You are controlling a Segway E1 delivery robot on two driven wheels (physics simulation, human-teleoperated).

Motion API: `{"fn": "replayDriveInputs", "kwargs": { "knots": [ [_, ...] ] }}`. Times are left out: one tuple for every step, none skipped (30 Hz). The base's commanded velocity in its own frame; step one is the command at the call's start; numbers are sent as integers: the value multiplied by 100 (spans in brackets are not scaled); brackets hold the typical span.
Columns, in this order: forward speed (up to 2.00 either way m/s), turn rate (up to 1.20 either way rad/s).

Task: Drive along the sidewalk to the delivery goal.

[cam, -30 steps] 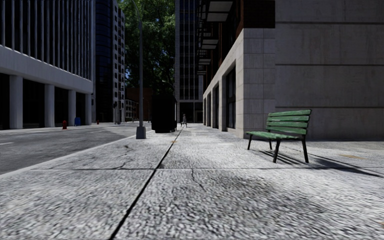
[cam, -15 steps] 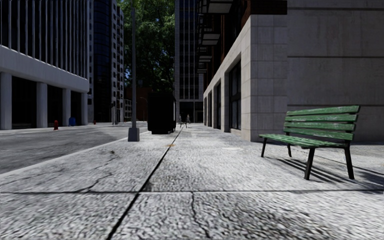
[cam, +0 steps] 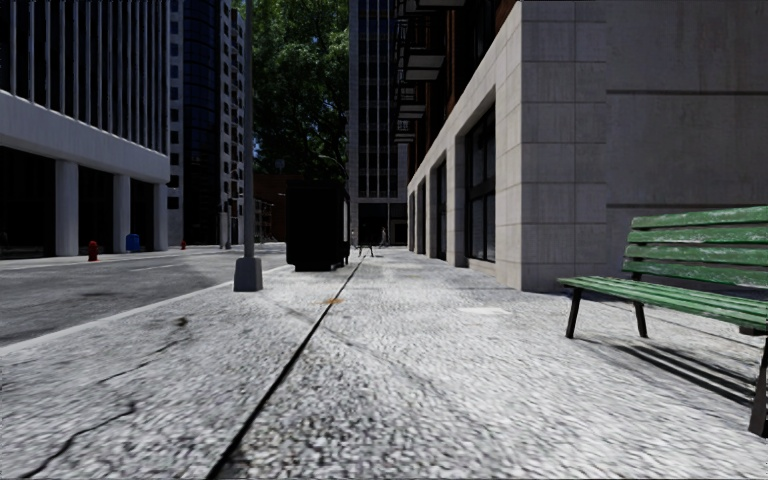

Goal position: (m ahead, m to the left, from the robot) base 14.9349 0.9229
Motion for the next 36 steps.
{"fn": "replayDriveInputs", "kwargs": {
  "knots": [
    [200, 0],
    [200, 0],
    [200, 0],
    [200, 0],
    [200, 0],
    [200, 0],
    [200, 0],
    [200, 0],
    [200, 0],
    [200, 0],
    [200, 0],
    [200, 0],
    [200, 0],
    [200, 12],
    [200, 21],
    [200, 21],
    [200, 24],
    [200, 27],
    [200, 27],
    [200, 27],
    [200, 9],
    [200, 0],
    [200, 0],
    [200, 0],
    [200, 0],
    [200, 0],
    [200, 0],
    [200, 0],
    [200, 0],
    [200, 0],
    [200, 0],
    [200, 0],
    [200, 0],
    [200, 0],
    [200, 0],
    [200, 0]
  ]
}}
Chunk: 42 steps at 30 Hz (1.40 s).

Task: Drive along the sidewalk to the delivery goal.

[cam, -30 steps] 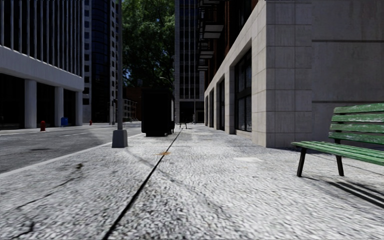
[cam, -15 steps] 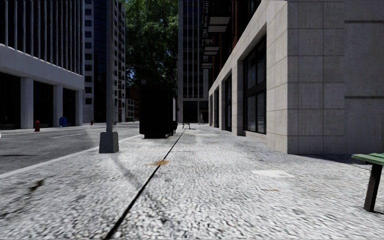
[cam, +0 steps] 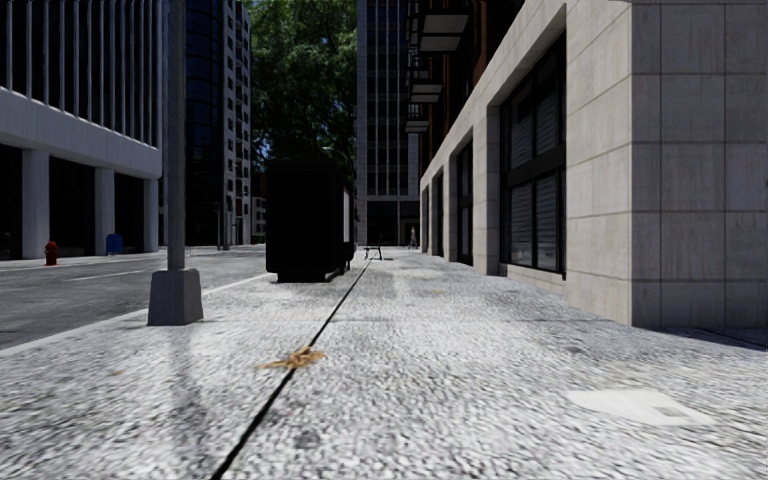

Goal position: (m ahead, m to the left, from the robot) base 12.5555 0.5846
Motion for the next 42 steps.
{"fn": "replayDriveInputs", "kwargs": {
  "knots": [
    [200, 0],
    [200, 0],
    [200, 0],
    [200, 0],
    [200, 0],
    [200, 0],
    [200, 0],
    [200, 0],
    [200, 0],
    [200, 0],
    [200, 0],
    [200, 0],
    [200, 0],
    [200, 0],
    [200, 0],
    [200, 0],
    [200, 0],
    [200, 0],
    [200, 0],
    [200, 0],
    [200, 0],
    [200, 0],
    [200, 0],
    [200, 0],
    [200, 0],
    [200, 0],
    [200, 0],
    [200, 0],
    [200, 0],
    [200, 0],
    [200, 0],
    [200, 0],
    [200, 0],
    [200, 0],
    [200, 0],
    [200, 0],
    [200, 0],
    [200, 0],
    [200, 0],
    [200, 0],
    [200, 0],
    [200, 0]
  ]
}}
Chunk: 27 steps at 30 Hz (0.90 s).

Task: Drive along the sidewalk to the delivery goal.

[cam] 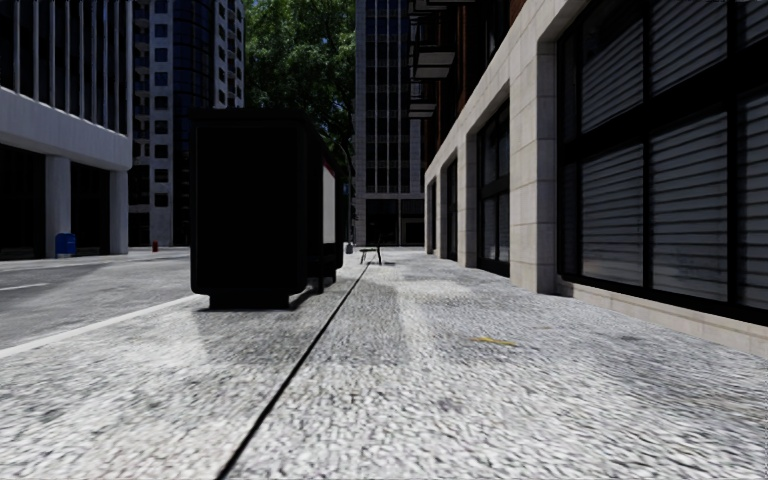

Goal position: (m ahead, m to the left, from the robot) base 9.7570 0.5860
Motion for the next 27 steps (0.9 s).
{"fn": "replayDriveInputs", "kwargs": {
  "knots": [
    [200, 0],
    [200, 0],
    [200, 0],
    [200, 0],
    [200, 0],
    [200, 0],
    [200, 0],
    [200, 0],
    [200, 0],
    [200, 0],
    [200, 0],
    [200, 0],
    [200, 0],
    [200, 0],
    [200, 0],
    [200, 0],
    [200, 0],
    [200, 0],
    [200, 0],
    [200, 0],
    [200, 0],
    [200, 0],
    [200, 0],
    [200, 0],
    [200, 0],
    [200, 0],
    [200, 0]
  ]
}}
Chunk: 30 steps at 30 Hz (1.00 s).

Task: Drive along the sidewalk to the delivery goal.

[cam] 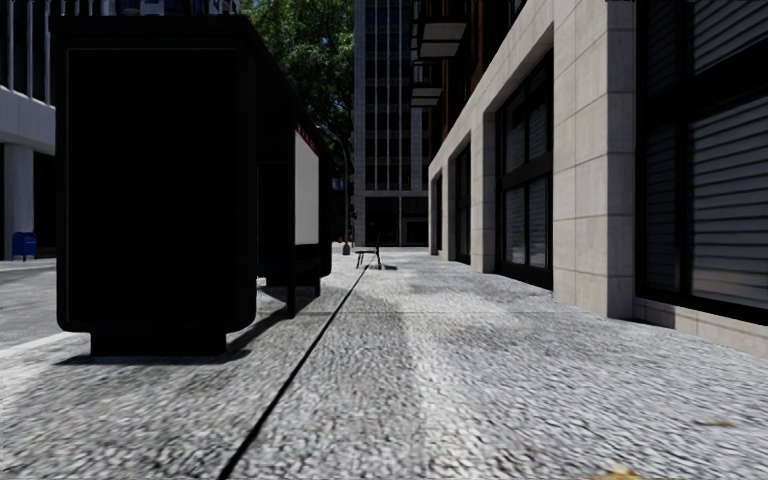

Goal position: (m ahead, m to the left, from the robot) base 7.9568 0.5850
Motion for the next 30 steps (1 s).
{"fn": "replayDriveInputs", "kwargs": {
  "knots": [
    [200, 0],
    [200, 0],
    [200, 0],
    [200, 0],
    [200, 0],
    [200, 0],
    [200, 0],
    [200, 0],
    [200, 0],
    [200, 0],
    [200, 0],
    [200, 0],
    [200, 0],
    [200, 0],
    [200, 0],
    [200, 0],
    [200, 0],
    [200, 0],
    [200, 0],
    [200, 0],
    [200, 0],
    [200, 0],
    [200, 0],
    [200, 0],
    [200, 0],
    [200, 0],
    [200, 0],
    [200, 0],
    [200, 0],
    [200, 0]
  ]
}}
